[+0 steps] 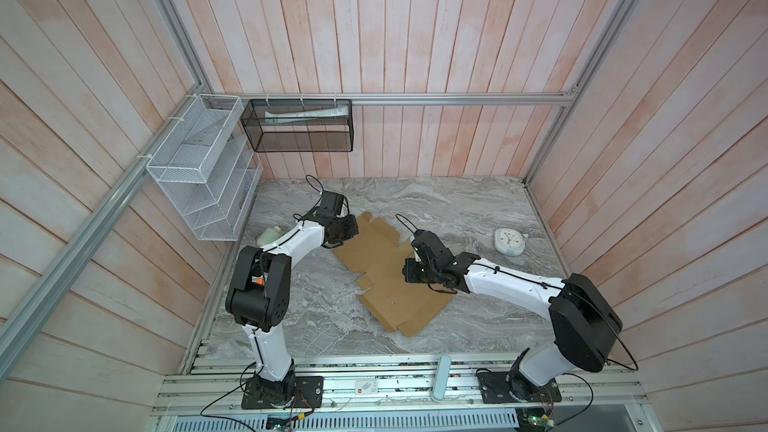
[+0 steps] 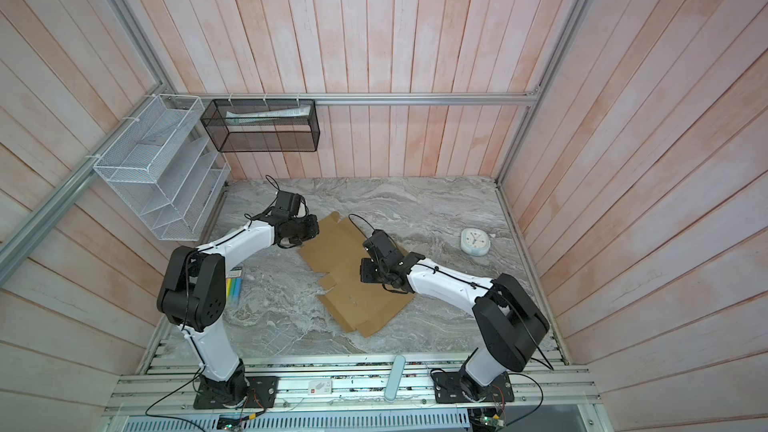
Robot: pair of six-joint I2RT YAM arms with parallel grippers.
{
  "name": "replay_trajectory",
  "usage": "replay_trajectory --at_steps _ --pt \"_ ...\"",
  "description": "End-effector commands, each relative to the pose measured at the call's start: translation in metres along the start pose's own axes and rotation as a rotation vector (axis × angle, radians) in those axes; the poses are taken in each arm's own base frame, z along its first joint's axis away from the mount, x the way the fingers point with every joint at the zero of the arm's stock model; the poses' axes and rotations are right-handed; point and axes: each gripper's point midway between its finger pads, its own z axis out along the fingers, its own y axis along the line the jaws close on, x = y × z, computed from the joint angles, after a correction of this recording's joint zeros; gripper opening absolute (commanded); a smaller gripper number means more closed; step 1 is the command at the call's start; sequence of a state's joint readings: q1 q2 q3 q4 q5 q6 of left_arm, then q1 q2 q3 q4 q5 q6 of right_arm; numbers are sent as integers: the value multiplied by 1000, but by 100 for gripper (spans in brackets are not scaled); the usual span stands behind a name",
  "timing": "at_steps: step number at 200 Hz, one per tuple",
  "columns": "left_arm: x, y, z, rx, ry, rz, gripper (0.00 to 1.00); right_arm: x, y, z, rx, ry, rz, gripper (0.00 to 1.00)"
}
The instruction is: Fold the paper box
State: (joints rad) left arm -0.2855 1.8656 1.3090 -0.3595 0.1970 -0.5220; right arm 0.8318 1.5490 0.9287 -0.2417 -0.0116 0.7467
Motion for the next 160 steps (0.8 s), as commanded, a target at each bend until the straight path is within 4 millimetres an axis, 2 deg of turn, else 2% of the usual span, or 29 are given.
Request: replay_trajectory --at_steps 1,28,52,109,160 --pt "12 12 15 -40 48 5 0 31 -17 -1 70 43 85 18" --pt "21 19 22 -55 68 -3 0 50 -21 1 70 61 130 18" --pt "32 28 24 -82 85 -8 0 56 -28 5 76 62 148 18" --pt "60 49 24 -141 121 -25 0 52 -50 23 120 78 145 18" --pt "87 65 21 -168 152 -58 0 39 -75 39 157 103 114 18"
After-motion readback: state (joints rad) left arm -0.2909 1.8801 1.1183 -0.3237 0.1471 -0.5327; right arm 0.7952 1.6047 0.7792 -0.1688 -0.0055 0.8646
